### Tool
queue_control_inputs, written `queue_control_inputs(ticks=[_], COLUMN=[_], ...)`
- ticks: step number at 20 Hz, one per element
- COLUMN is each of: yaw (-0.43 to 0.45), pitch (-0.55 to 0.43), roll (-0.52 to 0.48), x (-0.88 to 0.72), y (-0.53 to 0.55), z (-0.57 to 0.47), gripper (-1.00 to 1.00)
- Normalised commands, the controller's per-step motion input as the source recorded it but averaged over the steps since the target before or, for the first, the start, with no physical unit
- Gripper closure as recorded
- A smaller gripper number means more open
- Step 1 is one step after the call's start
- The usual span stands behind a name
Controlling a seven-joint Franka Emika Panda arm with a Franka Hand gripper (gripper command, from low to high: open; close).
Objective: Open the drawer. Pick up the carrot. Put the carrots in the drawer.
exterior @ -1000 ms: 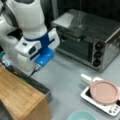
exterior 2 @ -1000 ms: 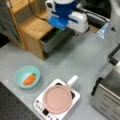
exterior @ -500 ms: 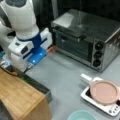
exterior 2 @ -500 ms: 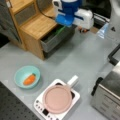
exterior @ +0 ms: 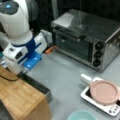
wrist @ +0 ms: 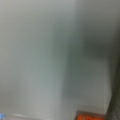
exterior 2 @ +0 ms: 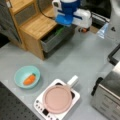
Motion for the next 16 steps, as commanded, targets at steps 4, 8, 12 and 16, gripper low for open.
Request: queue_control_inputs(ticks=[4,8,12,16], yaw=[0.090,0.099,0.105,0.104], pitch=[-0.164,-0.137,-0.115,-0.078], roll=[-0.006,-0.008,-0.028,-0.057], x=[-0.09,-0.04,0.03,0.08], y=[-0.17,-0.18,-0.20,-0.13], z=[-0.12,-0.12,-0.14,-0.18], gripper=[-1.00,-1.00,-1.00,-1.00])
